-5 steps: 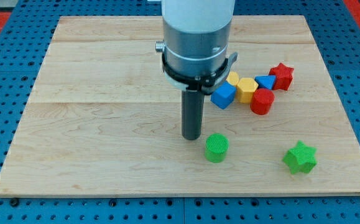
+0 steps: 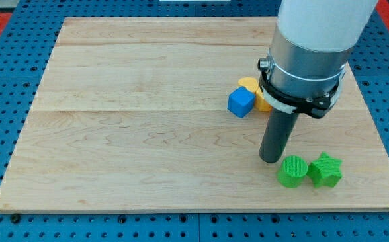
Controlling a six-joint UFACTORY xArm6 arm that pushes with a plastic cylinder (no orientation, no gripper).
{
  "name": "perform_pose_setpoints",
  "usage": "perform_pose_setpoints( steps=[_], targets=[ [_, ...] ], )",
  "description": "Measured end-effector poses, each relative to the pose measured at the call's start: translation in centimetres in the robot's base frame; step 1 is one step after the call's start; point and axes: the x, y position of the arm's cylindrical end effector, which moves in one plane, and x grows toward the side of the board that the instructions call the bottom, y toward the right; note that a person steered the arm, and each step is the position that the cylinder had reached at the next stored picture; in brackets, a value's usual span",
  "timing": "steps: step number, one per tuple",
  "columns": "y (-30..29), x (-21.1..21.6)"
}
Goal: Place the yellow blocks diagonally to the triangle
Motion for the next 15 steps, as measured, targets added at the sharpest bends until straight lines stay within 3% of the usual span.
perform_pose_setpoints(
  steps=[2,6,8,10,14,15],
  targets=[
    [0.0,-2.1],
    [0.2,-1.3],
    [4.8,-5.5],
    [5.2,-9.9],
    [-8.9,-16.8],
    [-6.7,-20.9]
  ],
)
